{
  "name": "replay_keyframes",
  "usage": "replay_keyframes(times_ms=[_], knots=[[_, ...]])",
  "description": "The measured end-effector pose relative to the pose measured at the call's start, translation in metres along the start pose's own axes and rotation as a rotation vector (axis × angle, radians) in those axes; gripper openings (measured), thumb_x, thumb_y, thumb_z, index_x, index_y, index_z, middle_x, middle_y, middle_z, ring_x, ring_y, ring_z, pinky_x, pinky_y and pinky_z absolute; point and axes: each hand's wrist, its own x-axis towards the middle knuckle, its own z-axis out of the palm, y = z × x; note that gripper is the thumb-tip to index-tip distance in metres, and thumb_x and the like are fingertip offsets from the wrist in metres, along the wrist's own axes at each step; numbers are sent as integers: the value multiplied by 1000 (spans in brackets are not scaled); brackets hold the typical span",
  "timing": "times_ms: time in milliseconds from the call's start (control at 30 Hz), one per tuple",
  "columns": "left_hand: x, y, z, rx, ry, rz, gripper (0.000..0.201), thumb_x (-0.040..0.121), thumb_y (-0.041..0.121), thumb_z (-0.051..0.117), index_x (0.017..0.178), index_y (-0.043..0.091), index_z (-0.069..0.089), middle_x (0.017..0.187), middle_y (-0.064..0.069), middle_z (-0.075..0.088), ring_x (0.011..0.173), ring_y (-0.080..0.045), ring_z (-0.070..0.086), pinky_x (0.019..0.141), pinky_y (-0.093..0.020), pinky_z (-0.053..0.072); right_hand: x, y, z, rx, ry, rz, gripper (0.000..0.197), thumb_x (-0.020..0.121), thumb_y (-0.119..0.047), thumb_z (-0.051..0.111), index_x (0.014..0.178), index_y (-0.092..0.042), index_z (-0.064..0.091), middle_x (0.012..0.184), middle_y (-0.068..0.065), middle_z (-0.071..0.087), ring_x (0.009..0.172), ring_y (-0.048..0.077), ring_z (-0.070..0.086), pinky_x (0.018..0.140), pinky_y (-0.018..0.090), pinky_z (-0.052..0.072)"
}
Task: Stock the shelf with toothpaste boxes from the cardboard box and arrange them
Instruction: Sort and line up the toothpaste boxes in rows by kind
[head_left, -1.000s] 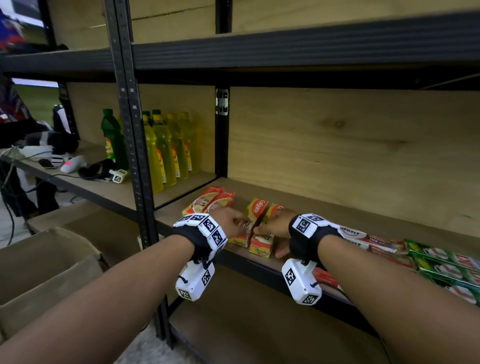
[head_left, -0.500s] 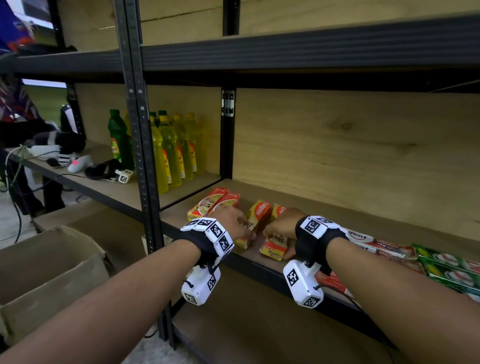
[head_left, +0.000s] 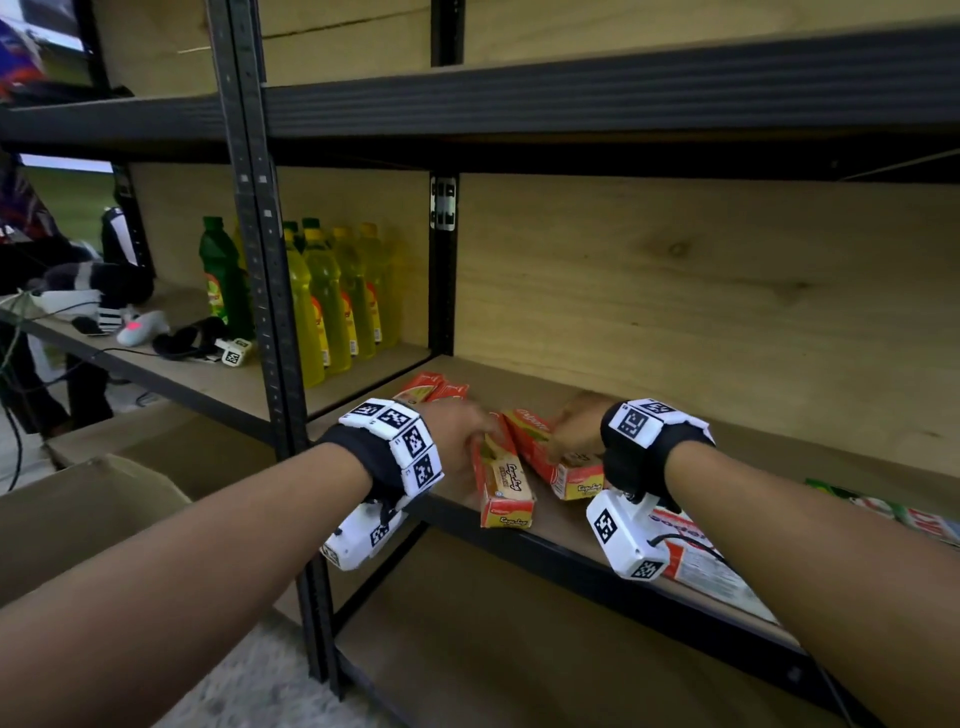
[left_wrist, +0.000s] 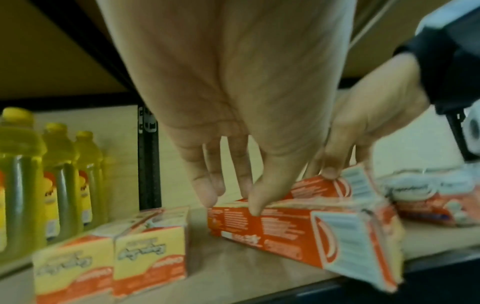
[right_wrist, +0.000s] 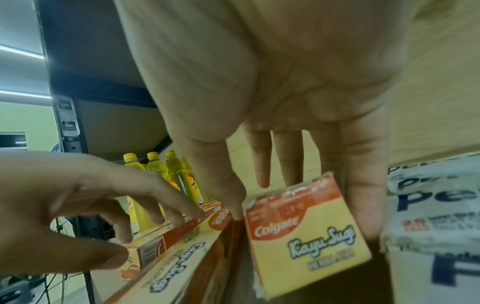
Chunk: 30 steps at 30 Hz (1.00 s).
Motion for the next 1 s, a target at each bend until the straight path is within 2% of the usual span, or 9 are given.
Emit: replay_keyframes(times_ms=[100, 200, 300, 367, 567, 733, 833, 933, 1000], knots=[[7, -6, 1, 113, 36, 55, 51, 80, 34, 60, 131, 38, 54, 120, 3, 60, 112, -20, 59, 93, -34, 49, 4, 2, 1, -77, -5, -17, 17, 72, -42, 74, 72, -29, 63, 86, -3, 65, 71, 19, 59, 67, 29, 50], [16, -8, 3, 150, 39, 76, 50, 87, 27, 63, 135, 38, 53, 130, 2, 58, 120, -20, 55, 101, -34, 45, -1, 1, 1, -57, -34, -52, 20, 77, -42, 75, 88, -25, 69, 95, -1, 67, 81, 18, 63, 72, 28, 52], [20, -6, 2, 119, 29, 86, 45, 88, 26, 66, 131, 35, 58, 126, 5, 61, 114, -18, 58, 98, -31, 46, -2, 2, 3, -4, -35, -63, 52, 73, -41, 79, 118, -18, 69, 117, 1, 69, 103, 22, 67, 93, 38, 56], [22, -8, 2, 85, -2, 83, 44, 87, 27, 69, 129, 32, 61, 124, 4, 63, 109, -17, 59, 94, -29, 48, -2, 3, 5, -10, -40, -79, 56, 76, -39, 78, 127, -19, 65, 126, 3, 65, 112, 24, 64, 98, 42, 53], [25, -13, 4, 105, -11, 71, 45, 86, 42, 69, 129, 30, 61, 125, 5, 60, 114, -15, 56, 93, -28, 45, -4, 1, 8, -45, -67, -141, 57, 82, -34, 76, 134, -18, 59, 133, 3, 59, 119, 23, 58, 101, 39, 50], [29, -10, 5, 122, -40, 45, 46, 83, 52, 69, 122, 30, 63, 118, 2, 59, 106, -17, 58, 90, -36, 50, -3, 0, 9, -87, -102, -160, 62, 87, -23, 72, 144, -17, 49, 141, 3, 54, 125, 23, 54, 104, 37, 48], [30, -4, 2, 124, -51, 17, 47, 81, 51, 71, 121, 27, 64, 114, 2, 60, 104, -16, 59, 88, -33, 51, -8, 1, 6, -131, -121, -186, 60, 93, -21, 65, 149, -19, 44, 146, 3, 49, 129, 22, 51, 104, 32, 45], [34, -8, 0, 85, -59, -3, 56, 74, 39, 80, 126, 30, 61, 121, 0, 59, 110, -19, 59, 93, -37, 51, -12, 2, -1, -137, -127, -199, 51, 96, -35, 60, 144, -20, 50, 145, 1, 51, 128, 22, 52, 104, 33, 45], [45, -18, 4, 120, -38, 9, 74, 64, 42, 79, 133, 42, 51, 124, -1, 58, 114, -22, 57, 96, -41, 49, -13, 1, -3, -135, -175, -196, 66, 87, -59, 64, 139, -20, 55, 140, 0, 56, 123, 23, 56, 105, 39, 47]])
